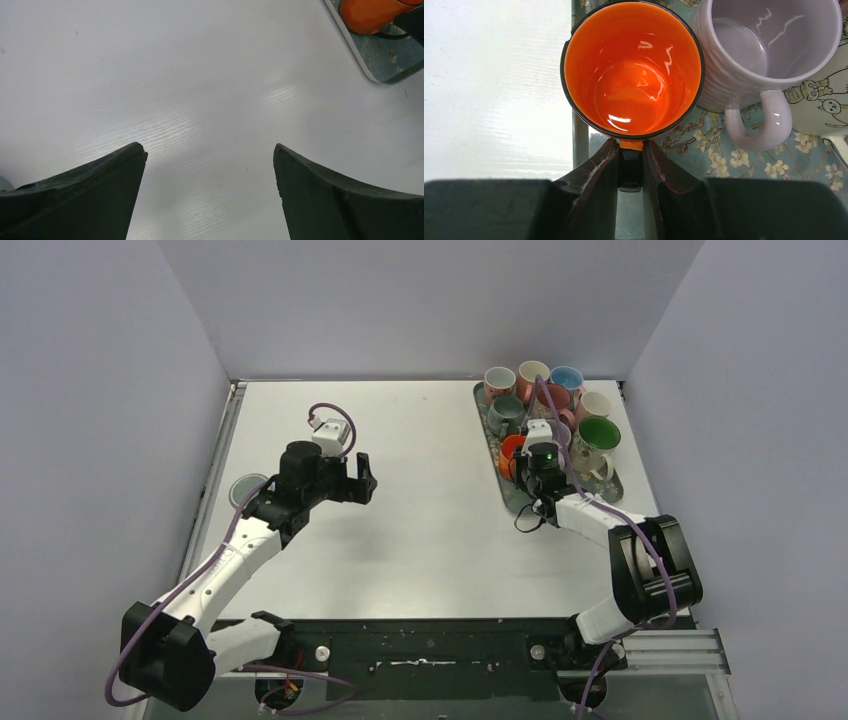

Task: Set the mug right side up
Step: Place the cup on the tray.

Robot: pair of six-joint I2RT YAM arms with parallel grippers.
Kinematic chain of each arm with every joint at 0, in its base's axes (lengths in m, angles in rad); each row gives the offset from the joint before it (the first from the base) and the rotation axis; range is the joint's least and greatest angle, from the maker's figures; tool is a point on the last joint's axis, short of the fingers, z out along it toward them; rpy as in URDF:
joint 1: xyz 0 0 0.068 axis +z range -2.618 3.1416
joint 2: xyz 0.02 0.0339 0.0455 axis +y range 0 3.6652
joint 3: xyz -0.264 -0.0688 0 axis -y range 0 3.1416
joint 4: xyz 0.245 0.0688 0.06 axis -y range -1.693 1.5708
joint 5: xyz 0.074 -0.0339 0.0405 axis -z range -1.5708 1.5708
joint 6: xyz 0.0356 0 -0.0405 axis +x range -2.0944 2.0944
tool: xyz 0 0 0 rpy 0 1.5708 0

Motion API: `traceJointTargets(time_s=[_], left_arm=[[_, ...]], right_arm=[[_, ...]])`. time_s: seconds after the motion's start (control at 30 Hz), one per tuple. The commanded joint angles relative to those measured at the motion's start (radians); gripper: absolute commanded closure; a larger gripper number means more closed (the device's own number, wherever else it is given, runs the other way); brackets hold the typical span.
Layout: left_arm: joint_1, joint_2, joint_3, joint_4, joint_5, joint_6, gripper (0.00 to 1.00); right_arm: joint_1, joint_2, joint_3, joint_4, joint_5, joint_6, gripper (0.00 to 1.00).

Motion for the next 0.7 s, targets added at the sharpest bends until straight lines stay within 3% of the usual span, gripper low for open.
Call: traceJointTargets(time_s=[0.0, 0.47, 0.67], left_arm=[[0.002, -0.040, 0.014, 0.006, -0.028, 0.028, 0.03], [0.002, -0.078, -0.019, 0.021, -0.084, 0.057, 0.03], [0.002, -0.083, -0.002, -0.025, -0.241, 0.013, 0.03]], right_arm=[[0.004, -0.008, 0.037, 0.114, 0.035, -0.004, 0.83], [-0.008, 0.014, 0.054, 0.128, 0.027, 0.016, 0.79], [-0.006, -0.064, 0.090, 0.028, 0.001, 0.066, 0.48]])
